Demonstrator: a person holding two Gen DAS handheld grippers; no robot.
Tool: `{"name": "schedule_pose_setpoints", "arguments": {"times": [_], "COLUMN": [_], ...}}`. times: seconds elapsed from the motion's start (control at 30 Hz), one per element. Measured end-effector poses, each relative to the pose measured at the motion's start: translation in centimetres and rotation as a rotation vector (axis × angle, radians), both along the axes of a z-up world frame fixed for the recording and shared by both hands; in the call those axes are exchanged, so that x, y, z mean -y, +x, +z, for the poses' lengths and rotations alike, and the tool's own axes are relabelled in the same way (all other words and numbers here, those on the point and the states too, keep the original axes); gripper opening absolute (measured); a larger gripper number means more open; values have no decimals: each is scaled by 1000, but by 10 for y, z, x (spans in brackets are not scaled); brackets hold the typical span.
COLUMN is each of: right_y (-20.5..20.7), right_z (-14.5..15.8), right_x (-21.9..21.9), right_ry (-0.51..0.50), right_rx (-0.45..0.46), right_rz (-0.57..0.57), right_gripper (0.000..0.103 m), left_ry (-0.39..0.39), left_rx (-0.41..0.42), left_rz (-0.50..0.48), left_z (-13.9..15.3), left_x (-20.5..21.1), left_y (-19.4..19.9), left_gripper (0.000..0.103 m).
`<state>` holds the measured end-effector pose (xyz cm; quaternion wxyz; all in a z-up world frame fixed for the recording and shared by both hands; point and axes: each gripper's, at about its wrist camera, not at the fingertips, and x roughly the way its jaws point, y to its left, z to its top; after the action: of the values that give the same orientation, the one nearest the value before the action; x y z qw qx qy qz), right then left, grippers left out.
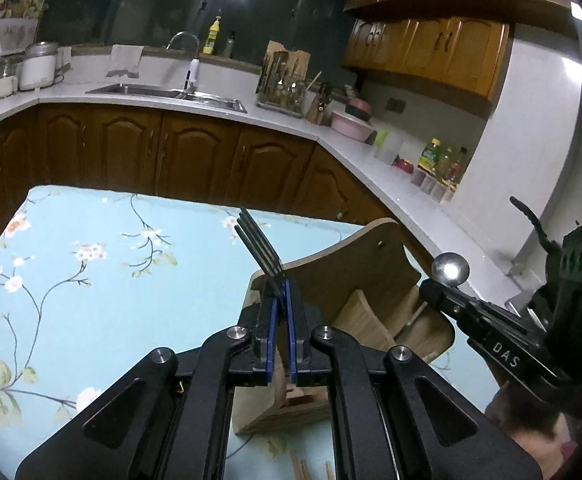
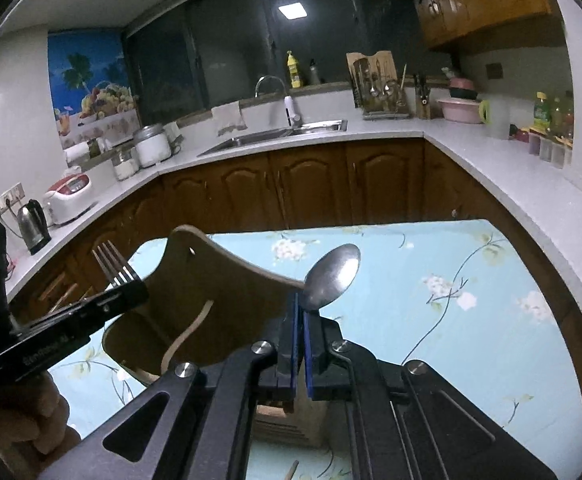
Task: Organize utensils
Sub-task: 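Lift the fork with the left tool while the right tool carries the spoon to the wooden holder, then open the left tool over the holder while the right tool releases the spoon into it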
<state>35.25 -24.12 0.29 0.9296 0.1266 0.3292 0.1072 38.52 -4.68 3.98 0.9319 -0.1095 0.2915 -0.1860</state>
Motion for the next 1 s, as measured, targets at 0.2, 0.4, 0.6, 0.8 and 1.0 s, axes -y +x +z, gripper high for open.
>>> {"name": "schedule_pose_setpoints", "arguments": {"times": [0.2,0.4,0.6,0.8,1.0], "right_y": [3,0,-13,-55,-100], "right_z": [2,6,8,13,18], "right_x": [3,8,26,49,55], "right_ry": [20,52,115,181,209], "right_rx": [-15,-12,-30,6,21], "right_rz": [-3,-19,-66,-125,-141], "right_gripper": [3,8,29,73,86], "left_ry": [-6,-13,-33,-44,-71], "left_rx": [-6,-2,16,26,-8], "left_rz": [-2,13,30,91,153], "left_z": [1,7,17,18,6], "left_x": [-2,-5,-12,-33,-60], "left_y": [0,-3,-26,-61,-116], "left_gripper": [5,27,52,78,89]}}
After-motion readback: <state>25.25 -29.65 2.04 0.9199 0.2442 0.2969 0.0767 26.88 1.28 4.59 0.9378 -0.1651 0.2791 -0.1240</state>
